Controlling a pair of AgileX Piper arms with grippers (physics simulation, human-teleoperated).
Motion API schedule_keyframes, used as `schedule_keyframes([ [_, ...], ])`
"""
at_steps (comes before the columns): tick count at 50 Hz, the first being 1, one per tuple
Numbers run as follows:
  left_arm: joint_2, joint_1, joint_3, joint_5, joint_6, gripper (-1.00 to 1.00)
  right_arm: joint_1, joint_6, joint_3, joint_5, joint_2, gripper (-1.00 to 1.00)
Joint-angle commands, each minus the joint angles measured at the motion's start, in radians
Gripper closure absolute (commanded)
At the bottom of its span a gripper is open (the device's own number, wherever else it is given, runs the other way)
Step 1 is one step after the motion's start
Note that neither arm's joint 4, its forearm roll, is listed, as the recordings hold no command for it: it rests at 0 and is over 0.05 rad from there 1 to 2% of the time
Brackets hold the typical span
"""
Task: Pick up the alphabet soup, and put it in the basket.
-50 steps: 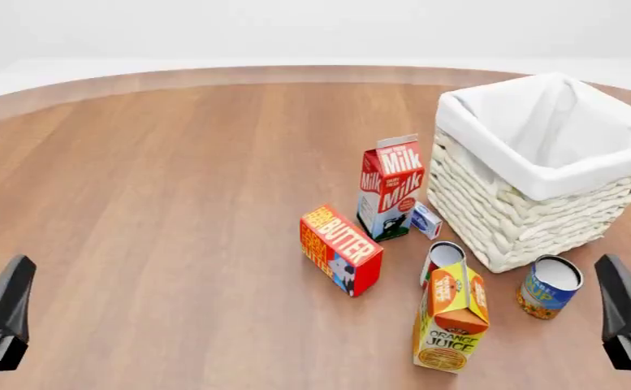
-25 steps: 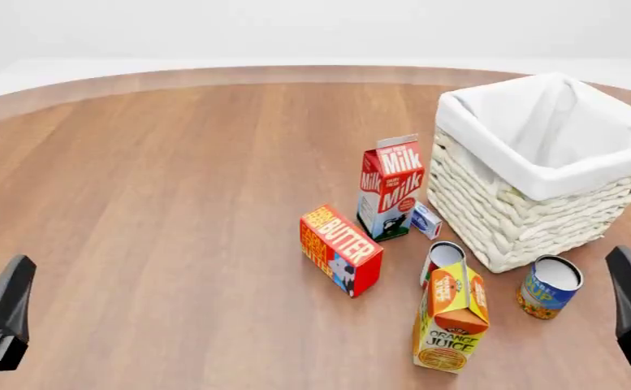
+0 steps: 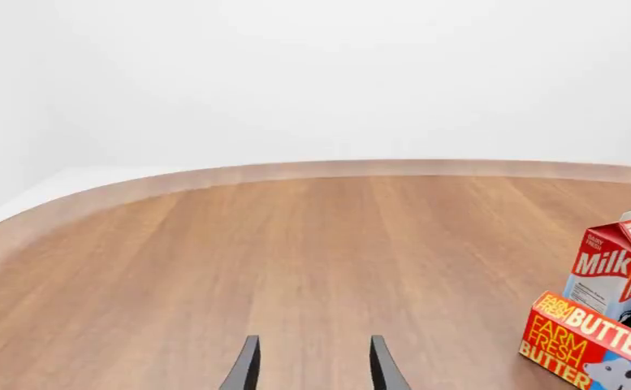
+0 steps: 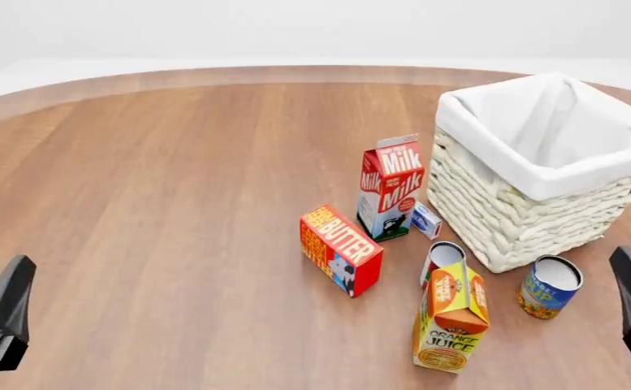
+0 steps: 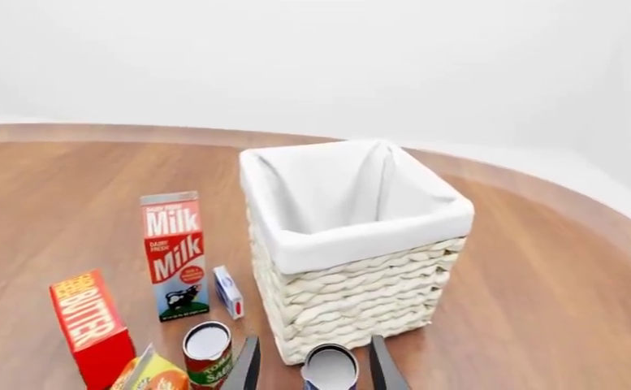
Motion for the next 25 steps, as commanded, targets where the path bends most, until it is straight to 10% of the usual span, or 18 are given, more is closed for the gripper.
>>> schedule_keyframes([
  [1,0.000,0.000,0.000,0.000,0.000,-1.00,-0.019,-0.020,-0.022,0.035,0.035,-1.00],
  [25,0.000,0.000,0.000,0.000,0.000,-1.00,-0.049,-0.011,0.044,-0.044,0.150,-1.00],
])
